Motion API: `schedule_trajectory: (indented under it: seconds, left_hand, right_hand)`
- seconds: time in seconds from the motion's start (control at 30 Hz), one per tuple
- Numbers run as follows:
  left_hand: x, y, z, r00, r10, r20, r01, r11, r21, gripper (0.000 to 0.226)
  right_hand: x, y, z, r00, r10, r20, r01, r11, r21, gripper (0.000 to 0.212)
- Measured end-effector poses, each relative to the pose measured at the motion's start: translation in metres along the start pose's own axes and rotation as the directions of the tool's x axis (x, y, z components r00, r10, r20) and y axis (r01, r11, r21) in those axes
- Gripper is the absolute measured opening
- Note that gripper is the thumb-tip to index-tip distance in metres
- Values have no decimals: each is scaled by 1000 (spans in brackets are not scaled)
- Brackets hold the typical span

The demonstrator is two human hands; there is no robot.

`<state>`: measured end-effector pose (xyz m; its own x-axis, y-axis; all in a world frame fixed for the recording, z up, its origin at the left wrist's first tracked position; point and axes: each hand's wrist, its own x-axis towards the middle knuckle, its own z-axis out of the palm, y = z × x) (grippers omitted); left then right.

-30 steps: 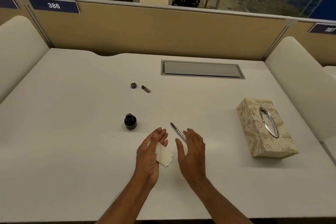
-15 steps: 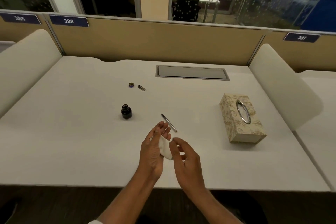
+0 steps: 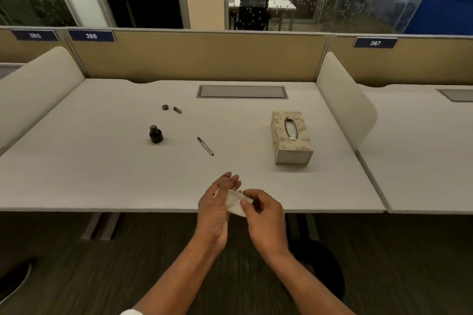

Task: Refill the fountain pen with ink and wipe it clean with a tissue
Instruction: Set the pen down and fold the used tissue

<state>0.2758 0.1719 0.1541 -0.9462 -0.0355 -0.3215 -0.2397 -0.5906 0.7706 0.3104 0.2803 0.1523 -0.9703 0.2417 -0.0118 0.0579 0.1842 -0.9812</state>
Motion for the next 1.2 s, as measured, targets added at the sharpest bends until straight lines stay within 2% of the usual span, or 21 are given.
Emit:
schedule_trajectory:
  seconds: [0.1, 0.23, 0.47, 0.63, 0.87, 1.2]
  left_hand:
    - [-14, -8, 5, 1000, -10, 29, 4, 982, 188, 46]
    - [-16, -28, 5, 995, -20, 96, -21, 915, 402, 31]
    - [-12, -87, 18, 986, -90, 141, -23, 761, 648, 29]
    - [-13, -137, 44, 983, -112, 144, -29, 685, 728, 27]
    - [-6, -200, 72, 976, -173, 134, -3, 602, 799, 28]
    - [16, -261, 95, 975, -194, 112, 4, 514, 858, 34]
  right_hand:
    - [-9, 3, -23, 998, -3, -58, 1, 999, -43, 19]
    - [-14, 18, -49, 990, 12, -141, -29, 993, -117, 21]
    - [-28, 59, -102, 950, 109, -294, -154, 979, -134, 22]
    - [-32, 91, -142, 895, 185, -406, -254, 959, -125, 22]
    - [-19, 141, -184, 840, 230, -491, -333, 934, -132, 18]
    - [6, 204, -215, 835, 232, -499, -375, 904, -206, 19]
